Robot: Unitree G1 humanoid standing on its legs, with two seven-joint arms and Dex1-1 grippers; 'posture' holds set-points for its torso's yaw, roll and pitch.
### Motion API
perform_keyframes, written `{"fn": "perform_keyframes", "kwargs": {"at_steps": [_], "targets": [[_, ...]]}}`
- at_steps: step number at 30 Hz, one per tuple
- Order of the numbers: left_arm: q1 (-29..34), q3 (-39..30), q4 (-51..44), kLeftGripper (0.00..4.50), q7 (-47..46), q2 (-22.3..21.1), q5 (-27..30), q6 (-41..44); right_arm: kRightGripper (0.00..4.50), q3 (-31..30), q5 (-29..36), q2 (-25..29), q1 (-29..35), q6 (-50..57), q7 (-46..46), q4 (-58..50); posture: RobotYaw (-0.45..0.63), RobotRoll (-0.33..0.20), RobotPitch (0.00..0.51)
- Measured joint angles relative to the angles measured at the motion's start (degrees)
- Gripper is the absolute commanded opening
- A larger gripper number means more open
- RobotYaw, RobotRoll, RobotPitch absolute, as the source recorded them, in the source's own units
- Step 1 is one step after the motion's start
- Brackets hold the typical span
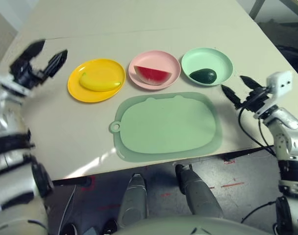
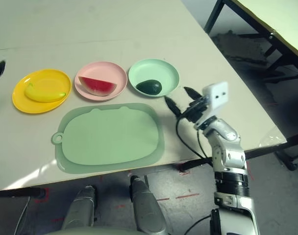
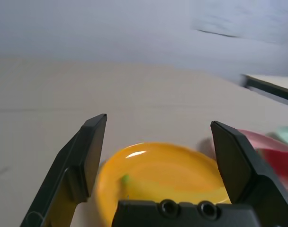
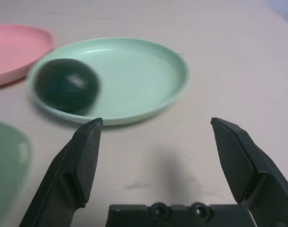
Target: Place the fruits into color-matched plates.
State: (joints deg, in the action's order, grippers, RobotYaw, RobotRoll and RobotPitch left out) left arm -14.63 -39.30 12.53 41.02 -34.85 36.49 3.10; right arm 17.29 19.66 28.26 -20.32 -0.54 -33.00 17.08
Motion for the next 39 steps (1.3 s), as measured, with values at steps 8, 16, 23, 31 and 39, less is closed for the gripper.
{"fn": "perform_keyframes", "kwargs": {"at_steps": [8, 16, 23, 31, 39], "targets": [[15.96, -3.36, -10.84, 4.47, -11.32, 7.31, -0.97, -0.15, 4.5, 5.41, 2.05, 0.19, 1.87, -9.19, -2.43, 8.43, 0.06, 0.0, 0.259], [18.9, -2.19, -13.78, 4.47, -14.61, 8.99, -1.24, -0.17, 4.5, 8.49, 6.92, 0.21, 7.57, -10.13, -6.72, 6.14, 0.01, 0.0, 0.268], [17.45, -0.71, -11.9, 4.47, -14.28, 7.49, -2.4, -0.16, 4.5, 7.28, 7.36, -0.46, 8.71, -8.46, -7.91, 1.73, 0.0, 0.0, 0.262], [19.86, -0.76, -11.59, 4.47, -14.71, 8.04, -2.42, -0.53, 4.5, 6.16, 7.0, -0.64, 7.5, -8.11, -9.3, 2.51, 0.03, 0.0, 0.276], [23.85, 0.21, -14.37, 4.47, -15.29, 9.25, -3.63, -0.77, 4.5, 5.64, 6.25, -1.13, 6.55, -9.03, -8.81, 3.71, 0.04, 0.0, 0.279]]}}
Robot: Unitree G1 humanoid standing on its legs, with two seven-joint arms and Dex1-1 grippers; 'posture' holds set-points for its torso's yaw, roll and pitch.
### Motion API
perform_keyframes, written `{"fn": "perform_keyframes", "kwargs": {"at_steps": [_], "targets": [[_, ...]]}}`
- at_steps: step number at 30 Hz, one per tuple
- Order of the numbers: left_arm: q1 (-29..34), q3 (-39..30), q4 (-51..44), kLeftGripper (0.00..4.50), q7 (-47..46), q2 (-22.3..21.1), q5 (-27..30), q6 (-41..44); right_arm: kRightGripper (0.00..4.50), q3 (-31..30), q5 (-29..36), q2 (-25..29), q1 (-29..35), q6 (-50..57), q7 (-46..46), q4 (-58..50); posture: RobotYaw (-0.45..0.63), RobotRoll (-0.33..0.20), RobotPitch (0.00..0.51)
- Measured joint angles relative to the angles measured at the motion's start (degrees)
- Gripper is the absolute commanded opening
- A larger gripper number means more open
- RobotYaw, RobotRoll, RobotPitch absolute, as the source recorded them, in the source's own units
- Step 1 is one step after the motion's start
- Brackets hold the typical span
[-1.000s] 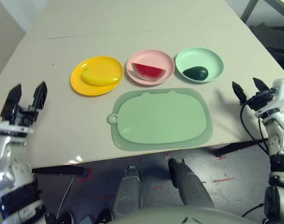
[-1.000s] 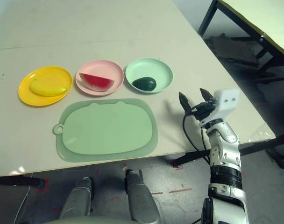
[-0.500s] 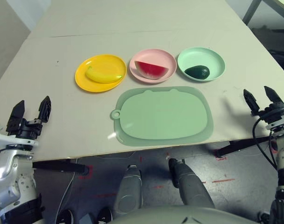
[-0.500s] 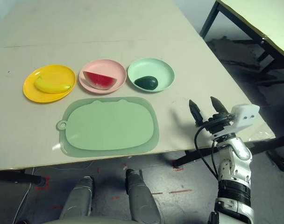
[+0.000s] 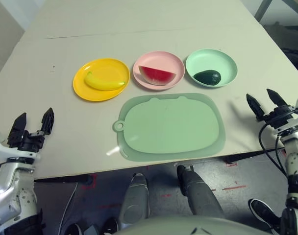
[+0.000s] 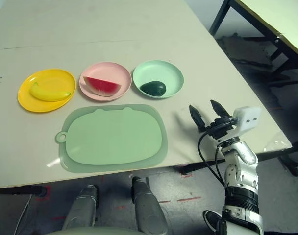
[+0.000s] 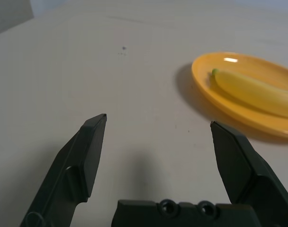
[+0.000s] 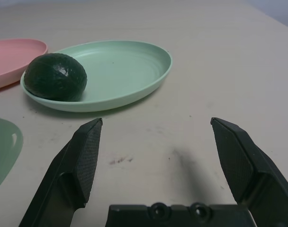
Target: Place the fruits into color-matched plates.
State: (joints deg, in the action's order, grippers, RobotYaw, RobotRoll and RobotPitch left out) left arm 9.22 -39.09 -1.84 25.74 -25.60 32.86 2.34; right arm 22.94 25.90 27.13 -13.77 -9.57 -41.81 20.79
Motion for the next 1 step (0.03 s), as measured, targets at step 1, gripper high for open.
{"fn": "perform_keyframes", "kwargs": {"at_steps": [1], "targets": [[-0.05, 0.09, -0.36, 4.47, -0.13, 0.03, -0.05, 0.0, 4.5, -0.01, -0.08, 0.0, -0.22, -0.09, 0.06, 0.12, 0.04, 0.0, 0.279]]}}
